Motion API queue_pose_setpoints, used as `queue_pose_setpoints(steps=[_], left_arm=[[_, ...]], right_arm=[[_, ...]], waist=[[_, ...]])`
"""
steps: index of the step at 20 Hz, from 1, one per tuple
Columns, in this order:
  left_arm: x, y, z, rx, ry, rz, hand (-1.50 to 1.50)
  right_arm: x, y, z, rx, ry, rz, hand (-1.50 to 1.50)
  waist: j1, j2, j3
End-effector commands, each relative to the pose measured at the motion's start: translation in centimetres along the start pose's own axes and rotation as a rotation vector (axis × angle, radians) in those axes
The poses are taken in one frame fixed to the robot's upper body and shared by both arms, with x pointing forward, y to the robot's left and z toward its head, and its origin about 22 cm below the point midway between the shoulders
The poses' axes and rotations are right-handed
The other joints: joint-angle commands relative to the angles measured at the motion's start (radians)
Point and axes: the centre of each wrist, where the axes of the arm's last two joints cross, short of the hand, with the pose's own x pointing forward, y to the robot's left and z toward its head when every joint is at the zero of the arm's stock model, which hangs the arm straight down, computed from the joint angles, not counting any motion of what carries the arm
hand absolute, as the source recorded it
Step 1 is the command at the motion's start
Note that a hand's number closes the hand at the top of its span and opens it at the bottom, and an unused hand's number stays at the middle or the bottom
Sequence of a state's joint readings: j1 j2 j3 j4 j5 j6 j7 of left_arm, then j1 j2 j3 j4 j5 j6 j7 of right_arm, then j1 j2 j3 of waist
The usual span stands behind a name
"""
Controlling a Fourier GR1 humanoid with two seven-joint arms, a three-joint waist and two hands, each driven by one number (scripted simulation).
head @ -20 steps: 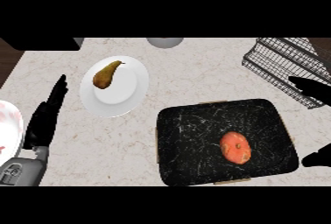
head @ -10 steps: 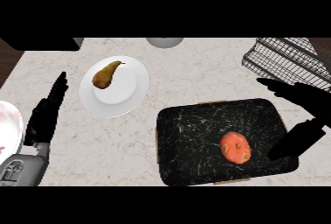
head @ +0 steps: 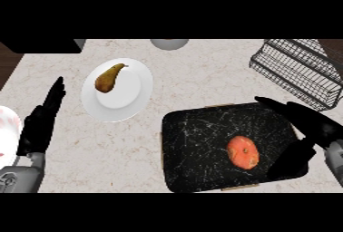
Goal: Pick the squash from the tray and place it in the tiered basket
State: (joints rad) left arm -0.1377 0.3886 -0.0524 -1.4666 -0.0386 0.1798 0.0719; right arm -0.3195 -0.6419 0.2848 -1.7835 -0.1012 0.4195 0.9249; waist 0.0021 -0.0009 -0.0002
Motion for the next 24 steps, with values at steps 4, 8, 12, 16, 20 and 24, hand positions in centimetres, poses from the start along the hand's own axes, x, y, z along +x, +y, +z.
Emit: queue_pose_setpoints(steps=[4,8,12,16,20,24], left_arm=[[-1.3,-1.1,1.4,-0.007,-0.002,0.014,0.0],[0.7,-0.5,-2.2,0.001,-0.009,-0.013,0.0],[1.0,-1.1,-0.6,0.011,0.002,0.0,0.0],[1.1,0.2,-0.7,-0.005,0.007,0.009,0.0],[0.1,-2.8,-0.7,-0.011,-0.003,0.004,0.0],[0.3,-0.8,-0.9,0.005,0.009,0.0,0.0]], right_arm=[[1.6,1.1,-0.3,0.007,0.033,0.08,-1.5],[0.4,0.7,0.6,-0.054,0.055,0.143,-1.5],[-0.2,1.0,0.0,-0.05,0.045,0.178,-1.5],[1.2,3.0,0.4,-0.076,0.042,0.17,-1.5],[1.3,4.6,0.6,-0.05,0.063,0.188,-1.5],[0.4,5.9,-0.4,-0.042,0.067,0.165,-1.5]], waist=[[0.004,0.0,0.0],[-0.006,0.001,0.0],[-0.001,0.001,0.0],[0.0,0.0,0.0],[-0.004,0.001,0.0],[-0.003,0.001,0.0]])
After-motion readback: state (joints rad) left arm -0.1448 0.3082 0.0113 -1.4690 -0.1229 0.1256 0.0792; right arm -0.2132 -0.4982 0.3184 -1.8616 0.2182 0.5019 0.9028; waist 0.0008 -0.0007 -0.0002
